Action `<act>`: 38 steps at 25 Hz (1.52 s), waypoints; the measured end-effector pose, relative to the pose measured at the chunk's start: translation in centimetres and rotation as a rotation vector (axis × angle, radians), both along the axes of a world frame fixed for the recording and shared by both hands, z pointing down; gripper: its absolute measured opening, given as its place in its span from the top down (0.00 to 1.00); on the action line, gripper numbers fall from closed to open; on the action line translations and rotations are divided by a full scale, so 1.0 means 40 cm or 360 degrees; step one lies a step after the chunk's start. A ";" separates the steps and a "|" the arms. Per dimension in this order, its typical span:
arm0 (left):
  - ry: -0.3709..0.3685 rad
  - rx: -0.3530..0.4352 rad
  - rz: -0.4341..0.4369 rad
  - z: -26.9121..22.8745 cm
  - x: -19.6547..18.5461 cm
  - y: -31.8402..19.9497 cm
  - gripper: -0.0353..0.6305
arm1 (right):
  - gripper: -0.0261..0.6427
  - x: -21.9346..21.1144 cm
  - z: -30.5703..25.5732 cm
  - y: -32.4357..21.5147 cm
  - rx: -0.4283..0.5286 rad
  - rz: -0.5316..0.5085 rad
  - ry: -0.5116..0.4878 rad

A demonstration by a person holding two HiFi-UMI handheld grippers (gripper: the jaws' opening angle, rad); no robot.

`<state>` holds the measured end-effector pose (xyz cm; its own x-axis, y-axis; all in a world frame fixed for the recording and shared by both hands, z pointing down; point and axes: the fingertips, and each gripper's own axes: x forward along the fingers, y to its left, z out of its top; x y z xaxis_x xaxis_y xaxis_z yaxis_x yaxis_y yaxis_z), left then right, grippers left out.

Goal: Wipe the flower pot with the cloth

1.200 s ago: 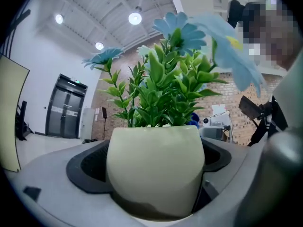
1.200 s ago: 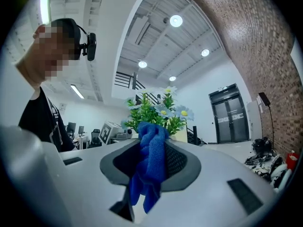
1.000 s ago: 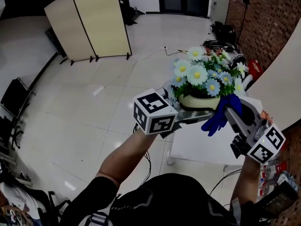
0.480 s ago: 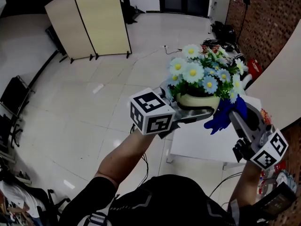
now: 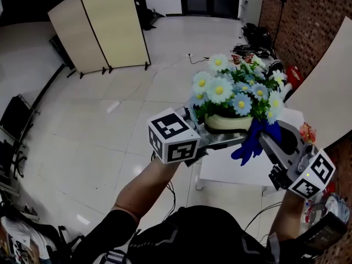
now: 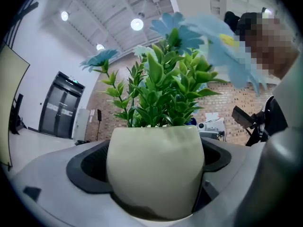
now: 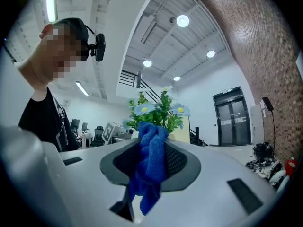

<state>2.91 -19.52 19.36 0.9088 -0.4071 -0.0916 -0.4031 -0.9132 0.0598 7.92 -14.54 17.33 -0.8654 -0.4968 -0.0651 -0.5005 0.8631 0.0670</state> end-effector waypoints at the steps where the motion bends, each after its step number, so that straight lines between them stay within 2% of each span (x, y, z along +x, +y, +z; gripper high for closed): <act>1: 0.0008 0.0005 0.0004 -0.006 -0.003 0.007 0.09 | 0.81 0.002 -0.007 -0.002 -0.0006 -0.0007 -0.0006; 7: 0.0055 0.0010 0.0035 -0.021 -0.009 0.027 0.09 | 0.81 0.020 -0.028 -0.042 -0.0070 -0.0063 -0.0109; 13: 0.0081 0.0035 0.0105 -0.029 -0.025 0.052 0.09 | 0.81 0.015 -0.030 -0.092 -0.0109 -0.0035 -0.0162; 18: 0.0147 0.0058 0.0222 -0.043 -0.014 0.057 0.09 | 0.81 0.087 -0.025 -0.137 -0.0120 -0.0027 -0.0225; 20: 0.0118 0.0112 0.0275 -0.057 -0.010 0.061 0.09 | 0.81 0.075 -0.011 -0.185 -0.0154 -0.0073 -0.0222; 24: 0.0073 0.0150 0.0342 -0.057 -0.016 0.055 0.09 | 0.81 -0.009 0.006 -0.210 -0.0166 -0.0283 -0.0175; 29: 0.0059 0.0122 0.0295 -0.044 -0.019 0.045 0.09 | 0.81 -0.001 0.006 -0.155 -0.0163 -0.0410 -0.0141; 38: -0.0009 0.0124 0.0207 -0.023 -0.017 0.028 0.09 | 0.81 -0.004 -0.009 -0.002 -0.0081 -0.0358 -0.0052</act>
<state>2.21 -18.40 18.45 0.9541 -0.2775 -0.1128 -0.2809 -0.9596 -0.0154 7.76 -14.64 16.96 -0.9527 -0.2948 -0.0745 -0.2961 0.9551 0.0072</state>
